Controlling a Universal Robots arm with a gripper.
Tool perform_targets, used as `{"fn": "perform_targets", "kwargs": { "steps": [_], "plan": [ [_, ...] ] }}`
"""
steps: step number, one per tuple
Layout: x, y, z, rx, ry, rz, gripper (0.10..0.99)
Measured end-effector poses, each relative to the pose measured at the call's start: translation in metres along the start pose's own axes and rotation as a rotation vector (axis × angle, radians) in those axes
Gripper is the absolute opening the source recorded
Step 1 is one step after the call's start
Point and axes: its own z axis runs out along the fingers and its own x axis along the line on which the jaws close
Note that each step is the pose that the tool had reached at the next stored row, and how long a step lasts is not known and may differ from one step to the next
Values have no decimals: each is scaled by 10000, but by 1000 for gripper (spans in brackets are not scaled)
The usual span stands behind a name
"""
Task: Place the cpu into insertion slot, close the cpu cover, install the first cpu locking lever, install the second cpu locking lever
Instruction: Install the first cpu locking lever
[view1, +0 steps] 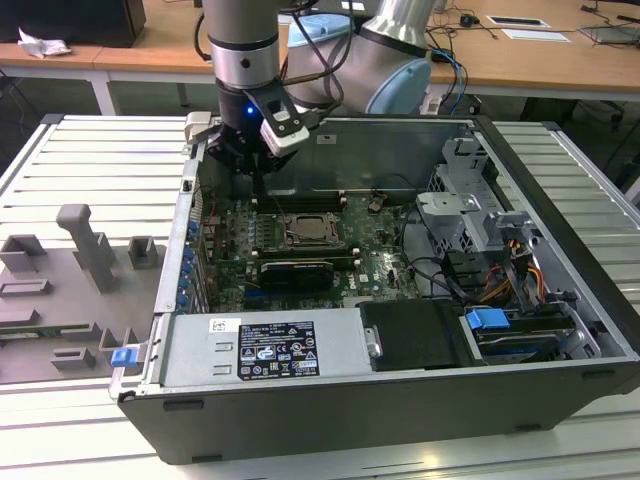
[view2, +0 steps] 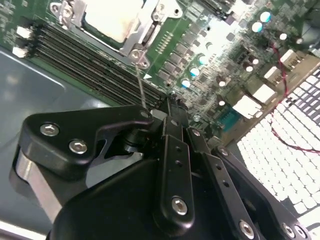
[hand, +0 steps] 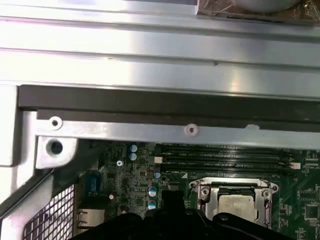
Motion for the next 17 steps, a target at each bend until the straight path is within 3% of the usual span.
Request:
{"fn": "perform_targets", "kwargs": {
  "steps": [8,10,11,14,17],
  "plan": [
    [-340,10,28,-2,27,4,106],
    [-500,12,44,-7,28,3,106],
    [-543,10,49,-40,26,2,106],
    [-593,7,63,-307,13,15,106],
    [-611,4,112,-338,12,20,106]
  ]
}}
